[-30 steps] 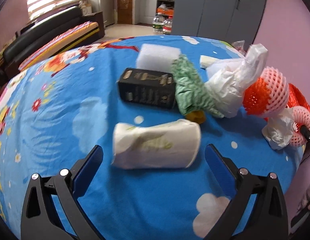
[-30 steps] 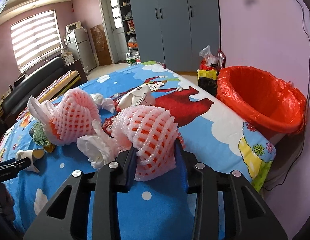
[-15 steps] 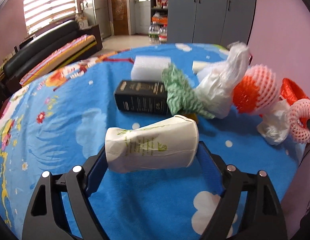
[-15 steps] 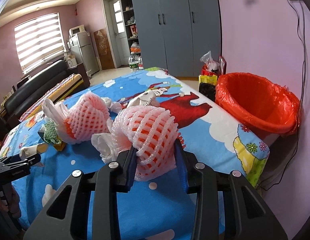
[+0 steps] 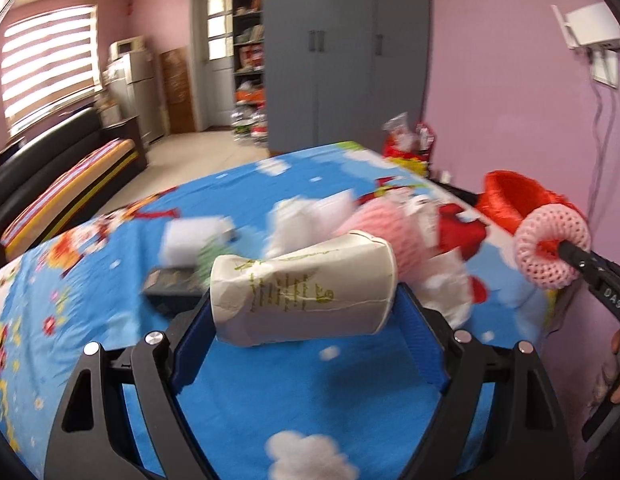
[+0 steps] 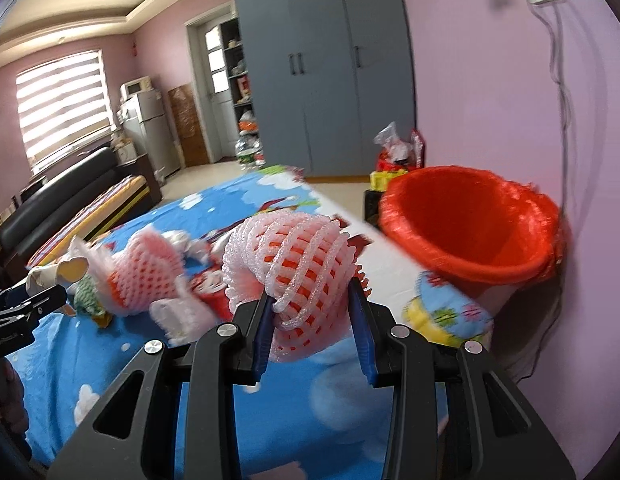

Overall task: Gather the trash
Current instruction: 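Carry cup and foam net to the red bin and open both tools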

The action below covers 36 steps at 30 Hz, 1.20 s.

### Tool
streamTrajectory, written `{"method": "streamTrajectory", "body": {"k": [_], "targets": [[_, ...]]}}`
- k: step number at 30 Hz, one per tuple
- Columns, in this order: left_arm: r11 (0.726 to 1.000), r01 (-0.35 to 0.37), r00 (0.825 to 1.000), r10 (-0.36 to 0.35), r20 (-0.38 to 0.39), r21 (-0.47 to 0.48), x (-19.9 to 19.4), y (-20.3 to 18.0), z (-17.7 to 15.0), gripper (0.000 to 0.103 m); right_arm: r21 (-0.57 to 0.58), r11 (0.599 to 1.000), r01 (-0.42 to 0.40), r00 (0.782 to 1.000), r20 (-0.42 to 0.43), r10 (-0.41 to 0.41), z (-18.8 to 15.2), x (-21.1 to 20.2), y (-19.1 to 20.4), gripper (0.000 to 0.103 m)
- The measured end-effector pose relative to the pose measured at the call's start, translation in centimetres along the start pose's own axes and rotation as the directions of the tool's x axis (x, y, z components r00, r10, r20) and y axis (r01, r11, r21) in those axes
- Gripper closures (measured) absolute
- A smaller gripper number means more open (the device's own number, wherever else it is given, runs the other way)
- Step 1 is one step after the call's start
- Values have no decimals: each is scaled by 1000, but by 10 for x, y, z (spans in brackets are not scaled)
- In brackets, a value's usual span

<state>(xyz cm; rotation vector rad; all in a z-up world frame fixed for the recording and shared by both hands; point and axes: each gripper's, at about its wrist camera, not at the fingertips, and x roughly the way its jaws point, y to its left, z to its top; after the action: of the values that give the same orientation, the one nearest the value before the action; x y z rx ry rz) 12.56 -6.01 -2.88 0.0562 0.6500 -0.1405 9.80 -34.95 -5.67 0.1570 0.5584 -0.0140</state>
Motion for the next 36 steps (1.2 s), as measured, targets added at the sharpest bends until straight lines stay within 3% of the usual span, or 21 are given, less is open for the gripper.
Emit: {"method": "streamTrajectory", "body": {"k": [7, 16, 25, 28, 34, 36], "targets": [[984, 152, 986, -157, 52, 91, 18, -69, 39, 21, 50, 994, 98, 994, 45, -100, 10, -6, -51, 67], [918, 324, 936, -346, 67, 228, 62, -171, 99, 21, 99, 974, 204, 974, 76, -212, 30, 11, -116, 67], [836, 423, 892, -451, -2, 351, 120, -269, 145, 21, 140, 951, 274, 953, 96, -289, 45, 38, -167, 67], [826, 433, 889, -458, -19, 360, 139, -287, 151, 21, 143, 949, 280, 952, 86, -293, 45, 49, -176, 67], [793, 487, 865, -496, -76, 365, 178, -317, 159, 20, 147, 947, 286, 951, 81, -299, 45, 74, -192, 64], [788, 501, 859, -502, -97, 358, 190, -328, 164, 20, 150, 946, 288, 950, 82, -302, 44, 80, -195, 60]]}}
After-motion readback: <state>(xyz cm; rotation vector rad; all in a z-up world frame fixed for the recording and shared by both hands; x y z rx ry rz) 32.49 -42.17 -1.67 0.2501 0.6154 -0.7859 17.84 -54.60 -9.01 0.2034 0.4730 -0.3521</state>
